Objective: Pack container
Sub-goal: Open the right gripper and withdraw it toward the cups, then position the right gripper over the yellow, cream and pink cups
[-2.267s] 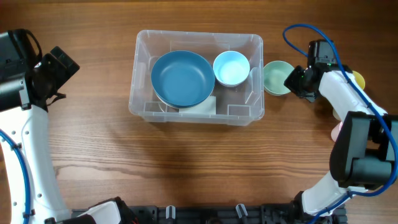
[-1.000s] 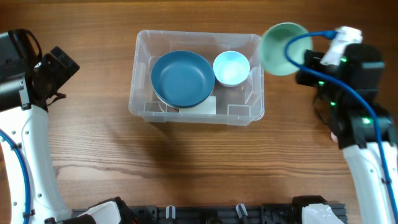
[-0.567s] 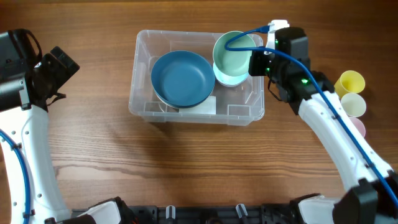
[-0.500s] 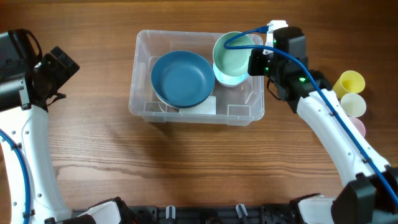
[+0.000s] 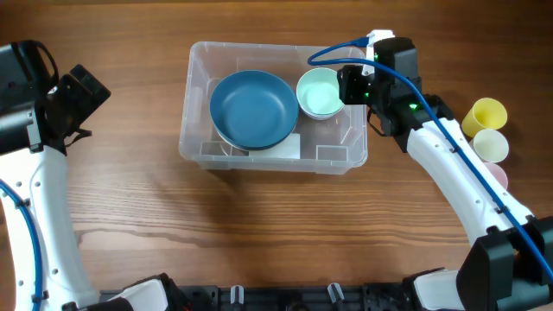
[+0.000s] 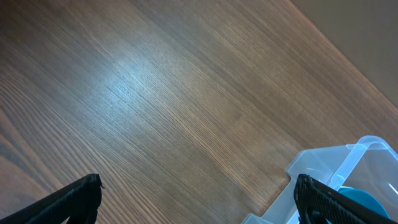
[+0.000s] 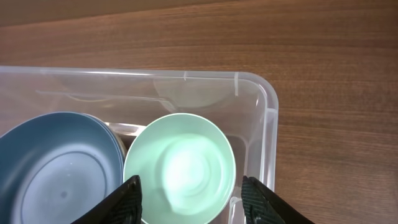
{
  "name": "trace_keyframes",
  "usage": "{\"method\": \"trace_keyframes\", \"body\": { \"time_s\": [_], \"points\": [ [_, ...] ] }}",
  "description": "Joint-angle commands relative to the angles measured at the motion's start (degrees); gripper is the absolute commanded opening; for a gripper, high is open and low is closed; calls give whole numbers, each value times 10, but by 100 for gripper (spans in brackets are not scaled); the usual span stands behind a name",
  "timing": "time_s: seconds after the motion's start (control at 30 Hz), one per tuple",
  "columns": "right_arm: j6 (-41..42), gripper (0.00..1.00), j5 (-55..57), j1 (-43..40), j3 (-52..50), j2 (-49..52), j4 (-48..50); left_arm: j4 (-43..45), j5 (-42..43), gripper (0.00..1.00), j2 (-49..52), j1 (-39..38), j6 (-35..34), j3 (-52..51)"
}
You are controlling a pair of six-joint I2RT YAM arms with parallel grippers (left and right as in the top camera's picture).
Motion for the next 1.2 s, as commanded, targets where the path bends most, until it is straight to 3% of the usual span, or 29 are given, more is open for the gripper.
{"method": "trace_keyframes", "body": {
  "time_s": [0.0, 0.23, 0.4, 0.57, 0.8, 1.17],
  "points": [
    [26, 52, -6, -5, 6, -45, -26, 0, 1, 100, -5, 3, -5, 7],
    [107, 50, 115, -77, 15, -166, -216, 0, 1, 100, -5, 3, -5, 7],
    [139, 50, 120, -191, 15, -243, -368, 0, 1, 100, -5, 3, -5, 7],
    [147, 50, 120, -289, 15, -263, -460, 0, 1, 100, -5, 3, -5, 7],
    [132, 51, 145, -335, -18, -262, -480, 0, 1, 100, -5, 3, -5, 7],
    [132, 48, 171, -340, -107, -261, -437, 0, 1, 100, -5, 3, -5, 7]
  ]
}}
